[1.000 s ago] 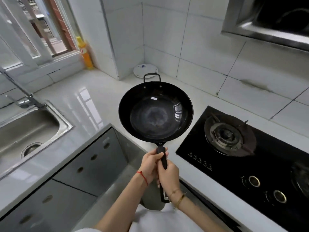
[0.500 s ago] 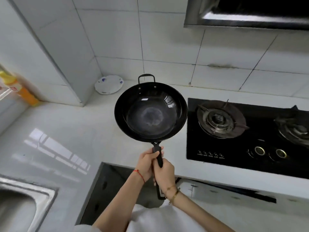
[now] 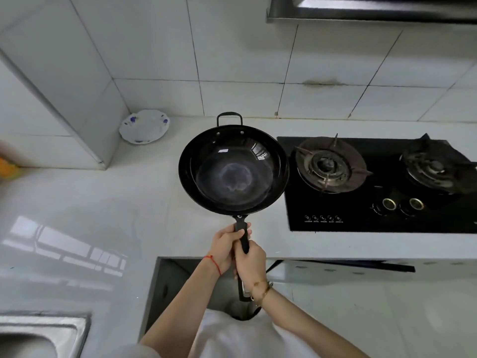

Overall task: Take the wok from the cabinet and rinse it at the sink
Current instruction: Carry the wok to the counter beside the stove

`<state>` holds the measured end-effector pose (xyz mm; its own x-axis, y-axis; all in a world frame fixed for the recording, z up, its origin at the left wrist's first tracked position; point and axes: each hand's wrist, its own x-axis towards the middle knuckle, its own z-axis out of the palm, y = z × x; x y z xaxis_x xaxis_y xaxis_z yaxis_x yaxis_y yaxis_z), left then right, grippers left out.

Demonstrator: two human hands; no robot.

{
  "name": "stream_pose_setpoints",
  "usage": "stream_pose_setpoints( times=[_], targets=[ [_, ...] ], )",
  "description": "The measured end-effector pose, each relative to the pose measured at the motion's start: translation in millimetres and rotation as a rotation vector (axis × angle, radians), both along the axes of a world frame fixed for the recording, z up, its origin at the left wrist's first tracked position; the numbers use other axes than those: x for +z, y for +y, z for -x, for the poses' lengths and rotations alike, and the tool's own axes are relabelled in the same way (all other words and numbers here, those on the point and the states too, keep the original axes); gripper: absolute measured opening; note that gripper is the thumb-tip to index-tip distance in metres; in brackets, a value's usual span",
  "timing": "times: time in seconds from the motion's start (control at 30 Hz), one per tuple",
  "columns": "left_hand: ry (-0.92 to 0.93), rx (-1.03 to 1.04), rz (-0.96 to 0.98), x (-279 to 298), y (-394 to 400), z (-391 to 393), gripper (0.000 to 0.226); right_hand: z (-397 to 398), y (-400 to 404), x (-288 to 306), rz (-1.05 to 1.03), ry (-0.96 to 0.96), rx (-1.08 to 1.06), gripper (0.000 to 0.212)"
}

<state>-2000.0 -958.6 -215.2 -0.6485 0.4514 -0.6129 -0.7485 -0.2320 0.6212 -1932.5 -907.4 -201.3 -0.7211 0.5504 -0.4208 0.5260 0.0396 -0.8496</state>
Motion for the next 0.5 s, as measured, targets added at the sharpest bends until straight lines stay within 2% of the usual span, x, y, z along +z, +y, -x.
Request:
stream_pose_setpoints(
  times=[0.5],
  targets=[
    [-0.034,-0.028,0.029,-4.9,-4.2,3.9,0.03,7.3,-4.5,-10.7,-0.055,-0.018,-0.011,0.034]
  ],
)
